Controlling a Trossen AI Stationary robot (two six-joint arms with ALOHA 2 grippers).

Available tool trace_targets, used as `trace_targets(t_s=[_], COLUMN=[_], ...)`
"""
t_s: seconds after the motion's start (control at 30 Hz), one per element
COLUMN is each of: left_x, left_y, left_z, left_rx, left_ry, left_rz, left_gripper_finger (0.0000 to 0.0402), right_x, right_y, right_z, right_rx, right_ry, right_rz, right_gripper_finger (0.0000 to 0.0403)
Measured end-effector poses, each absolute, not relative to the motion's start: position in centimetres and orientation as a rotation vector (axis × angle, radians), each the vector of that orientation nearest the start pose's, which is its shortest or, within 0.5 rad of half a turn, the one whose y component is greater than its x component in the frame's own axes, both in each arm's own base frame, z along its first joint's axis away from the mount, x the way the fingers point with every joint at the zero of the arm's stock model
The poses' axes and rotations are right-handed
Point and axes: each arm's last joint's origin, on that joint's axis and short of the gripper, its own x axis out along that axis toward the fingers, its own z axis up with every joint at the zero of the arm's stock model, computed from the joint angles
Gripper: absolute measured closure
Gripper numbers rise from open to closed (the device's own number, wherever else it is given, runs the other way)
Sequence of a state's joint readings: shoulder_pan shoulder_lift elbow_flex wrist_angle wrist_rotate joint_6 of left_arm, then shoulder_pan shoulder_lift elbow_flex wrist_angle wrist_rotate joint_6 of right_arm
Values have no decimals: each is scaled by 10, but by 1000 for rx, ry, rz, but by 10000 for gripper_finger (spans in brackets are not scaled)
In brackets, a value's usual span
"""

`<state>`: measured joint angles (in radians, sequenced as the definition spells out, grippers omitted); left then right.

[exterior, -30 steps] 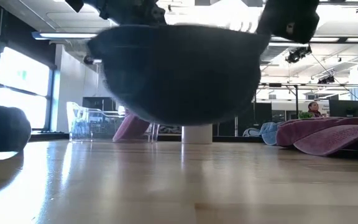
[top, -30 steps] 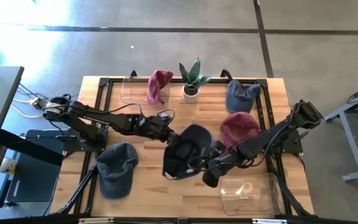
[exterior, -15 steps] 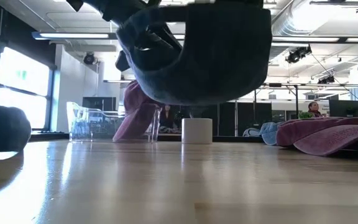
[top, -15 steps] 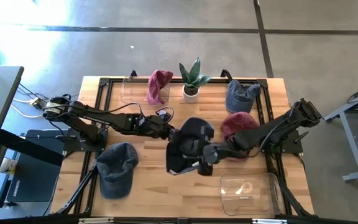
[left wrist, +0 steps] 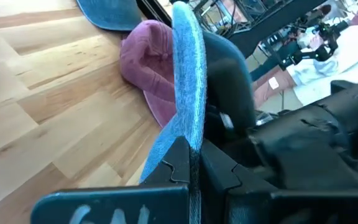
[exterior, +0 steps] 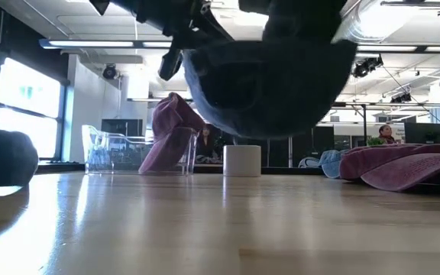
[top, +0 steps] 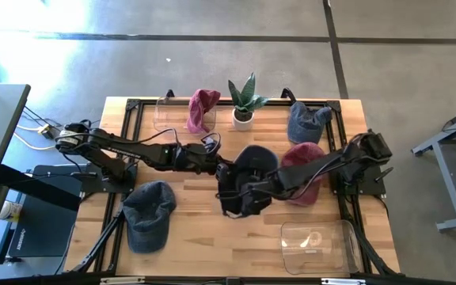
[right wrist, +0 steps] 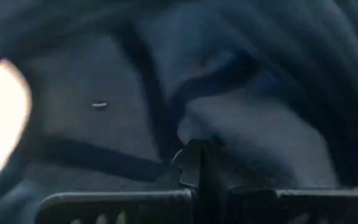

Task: Pick & Place hat
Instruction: Put the middle blue cap into the bottom transparent bin

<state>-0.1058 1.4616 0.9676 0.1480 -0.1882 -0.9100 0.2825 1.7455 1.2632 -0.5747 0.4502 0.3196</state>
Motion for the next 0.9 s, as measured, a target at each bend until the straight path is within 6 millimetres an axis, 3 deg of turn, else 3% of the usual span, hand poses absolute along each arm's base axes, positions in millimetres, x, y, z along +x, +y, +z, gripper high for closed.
trace_targets(t_s=[0.13, 0.3, 0.43, 0.67, 0.77, 0.9], left_x=[323, 322, 319, 315, 316, 319], left_y=[-38, -48, -53, -50, -50, -50], left_z=[269, 268, 264, 259, 261, 267], left_rx=[-822, -784, -749, -738, -750, -778], left_ry=[304, 325, 356, 369, 352, 296], left_rz=[208, 178, 213, 338, 325, 285], left_gripper_finger=[401, 401, 401, 401, 401, 401], right_x=[344, 342, 343, 336, 338, 349], right_y=[85, 83, 87, 114, 125, 130], right_z=[211, 215, 221, 238, 244, 238], right_rx=[22, 135, 194, 262, 225, 95], right_ry=[966, 899, 910, 885, 809, 746], right_rz=[-453, -569, -456, -240, -173, -121], right_gripper_finger=[403, 403, 403, 403, 403, 403])
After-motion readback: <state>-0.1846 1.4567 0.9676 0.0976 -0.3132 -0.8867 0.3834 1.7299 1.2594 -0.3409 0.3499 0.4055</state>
